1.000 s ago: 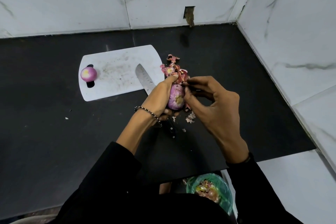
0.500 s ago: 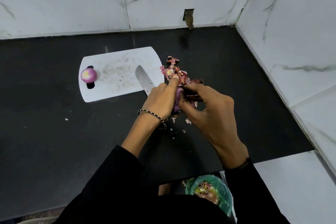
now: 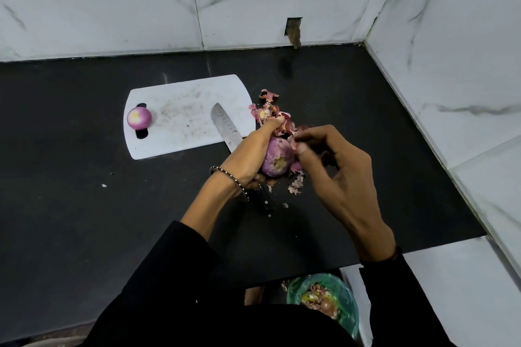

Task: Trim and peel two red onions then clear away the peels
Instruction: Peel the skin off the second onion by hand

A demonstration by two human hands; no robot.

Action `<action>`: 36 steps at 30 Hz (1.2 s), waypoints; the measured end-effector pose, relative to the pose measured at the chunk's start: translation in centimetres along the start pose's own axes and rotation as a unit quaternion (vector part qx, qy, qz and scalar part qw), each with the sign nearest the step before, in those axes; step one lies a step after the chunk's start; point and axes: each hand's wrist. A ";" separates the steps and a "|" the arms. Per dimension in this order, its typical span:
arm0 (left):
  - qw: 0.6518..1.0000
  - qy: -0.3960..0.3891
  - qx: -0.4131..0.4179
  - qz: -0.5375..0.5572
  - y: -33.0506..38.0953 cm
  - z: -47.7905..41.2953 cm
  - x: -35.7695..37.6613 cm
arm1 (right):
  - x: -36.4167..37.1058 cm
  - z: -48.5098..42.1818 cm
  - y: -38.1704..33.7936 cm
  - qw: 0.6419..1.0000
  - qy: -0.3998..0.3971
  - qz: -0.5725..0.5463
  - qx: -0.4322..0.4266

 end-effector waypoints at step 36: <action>0.979 -0.159 -0.099 -0.086 0.6 -1.6 -1.6 | -0.3 -1.7 2.5 0.977 -0.189 -0.086 0.046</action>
Point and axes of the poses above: each hand's wrist, its own z-axis away from the middle knuckle, its own x-axis out of the palm, y = z × x
